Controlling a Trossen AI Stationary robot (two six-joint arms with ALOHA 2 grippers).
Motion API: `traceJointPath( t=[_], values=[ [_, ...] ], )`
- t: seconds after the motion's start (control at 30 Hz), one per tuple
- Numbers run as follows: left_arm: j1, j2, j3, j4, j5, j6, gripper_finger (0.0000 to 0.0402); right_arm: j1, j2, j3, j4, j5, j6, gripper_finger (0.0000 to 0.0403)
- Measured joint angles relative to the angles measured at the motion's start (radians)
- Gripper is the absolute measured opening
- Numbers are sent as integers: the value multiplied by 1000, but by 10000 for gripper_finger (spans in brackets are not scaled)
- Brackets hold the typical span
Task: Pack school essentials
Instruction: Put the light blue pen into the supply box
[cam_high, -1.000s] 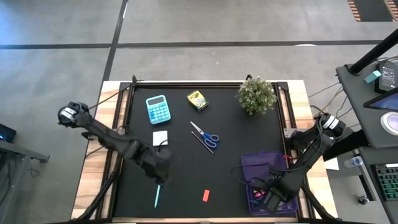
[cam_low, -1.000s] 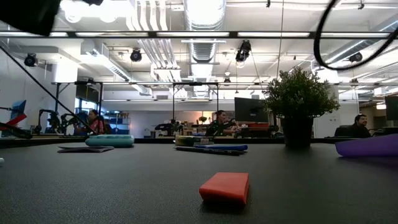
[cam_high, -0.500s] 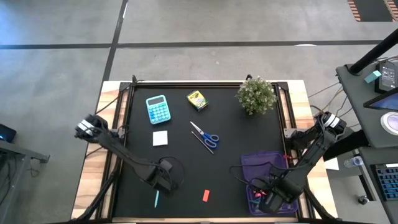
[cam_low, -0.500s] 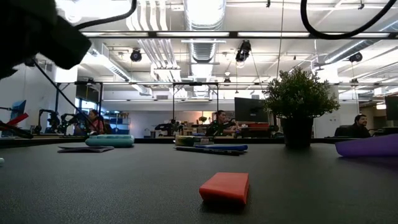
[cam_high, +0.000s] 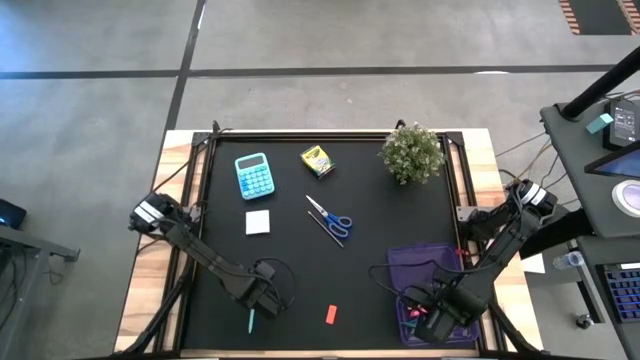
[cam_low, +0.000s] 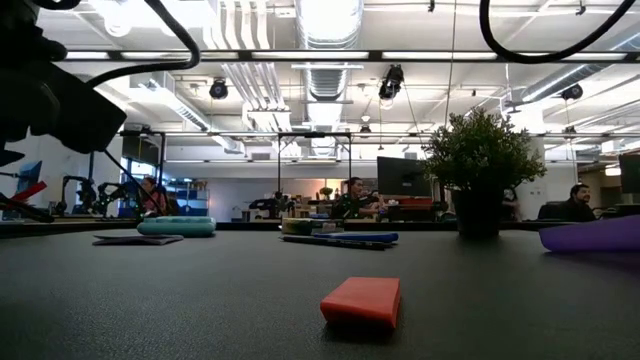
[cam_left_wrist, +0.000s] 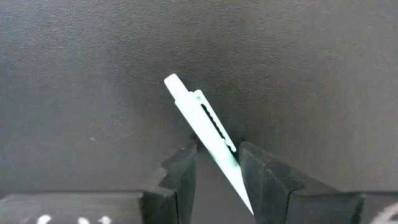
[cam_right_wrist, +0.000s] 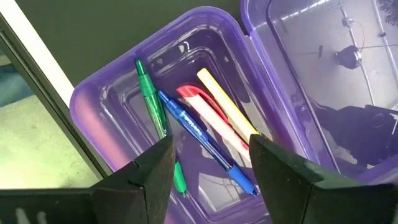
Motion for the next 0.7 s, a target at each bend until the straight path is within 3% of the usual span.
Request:
traceJointPath(
  t=[0.3, 0.5, 0.7],
  values=[
    [1, -7, -60, 69, -1, 0, 13, 0, 0, 0, 0, 44, 45, 194],
    [10, -68, -63, 78, -14, 42, 13, 0, -2, 0, 2, 57, 65, 194],
    [40, -231, -57, 96, -189, 121, 12, -1, -30, 0, 4, 159, 66, 194]
  ],
)
